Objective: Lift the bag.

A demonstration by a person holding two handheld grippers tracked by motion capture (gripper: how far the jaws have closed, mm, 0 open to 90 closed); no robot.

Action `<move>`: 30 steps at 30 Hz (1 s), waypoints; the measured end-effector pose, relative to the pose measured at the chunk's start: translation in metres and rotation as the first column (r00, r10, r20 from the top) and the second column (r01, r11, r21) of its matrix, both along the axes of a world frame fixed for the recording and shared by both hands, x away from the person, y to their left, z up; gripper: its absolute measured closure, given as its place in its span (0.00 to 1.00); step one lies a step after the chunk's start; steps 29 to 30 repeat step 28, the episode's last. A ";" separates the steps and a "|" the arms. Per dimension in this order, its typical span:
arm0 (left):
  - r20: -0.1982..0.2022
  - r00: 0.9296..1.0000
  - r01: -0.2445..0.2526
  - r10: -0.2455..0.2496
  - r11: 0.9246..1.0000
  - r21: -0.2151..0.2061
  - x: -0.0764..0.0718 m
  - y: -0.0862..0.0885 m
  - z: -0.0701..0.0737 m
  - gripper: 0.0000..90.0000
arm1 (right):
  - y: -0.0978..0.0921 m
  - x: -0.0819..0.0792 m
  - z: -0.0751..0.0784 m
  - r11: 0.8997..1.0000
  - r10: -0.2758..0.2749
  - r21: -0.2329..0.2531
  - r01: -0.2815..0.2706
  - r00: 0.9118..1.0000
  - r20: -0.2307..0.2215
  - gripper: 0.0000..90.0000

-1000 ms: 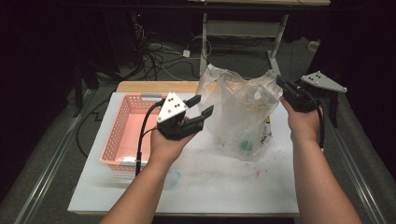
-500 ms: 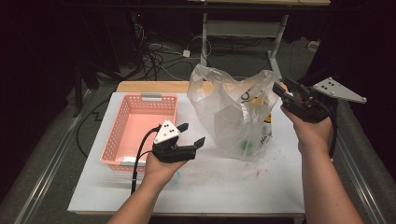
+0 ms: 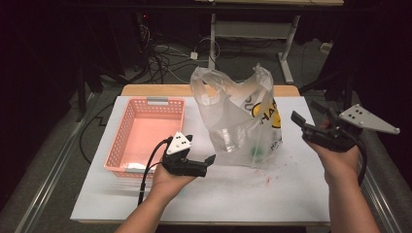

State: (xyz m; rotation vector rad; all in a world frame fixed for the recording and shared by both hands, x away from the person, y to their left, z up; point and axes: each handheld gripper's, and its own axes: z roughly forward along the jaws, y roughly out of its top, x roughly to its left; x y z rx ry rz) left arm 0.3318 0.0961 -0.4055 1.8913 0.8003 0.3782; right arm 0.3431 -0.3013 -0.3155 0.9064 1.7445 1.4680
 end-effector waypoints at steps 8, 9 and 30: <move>0.029 0.999 -0.015 0.015 1.000 -0.002 -0.011 0.011 -0.006 0.00 | -0.005 -0.004 -0.056 1.000 -0.023 -0.015 0.021 0.995 -0.101 0.10; 0.026 1.000 -0.016 0.016 1.000 0.000 -0.012 0.012 -0.007 0.00 | -0.005 -0.005 -0.061 0.999 -0.026 -0.023 0.024 0.994 -0.107 0.08; 0.031 0.999 -0.033 0.033 0.999 0.003 -0.017 0.016 -0.020 0.00 | -0.009 -0.017 -0.127 0.996 -0.051 -0.081 0.034 0.975 -0.215 0.00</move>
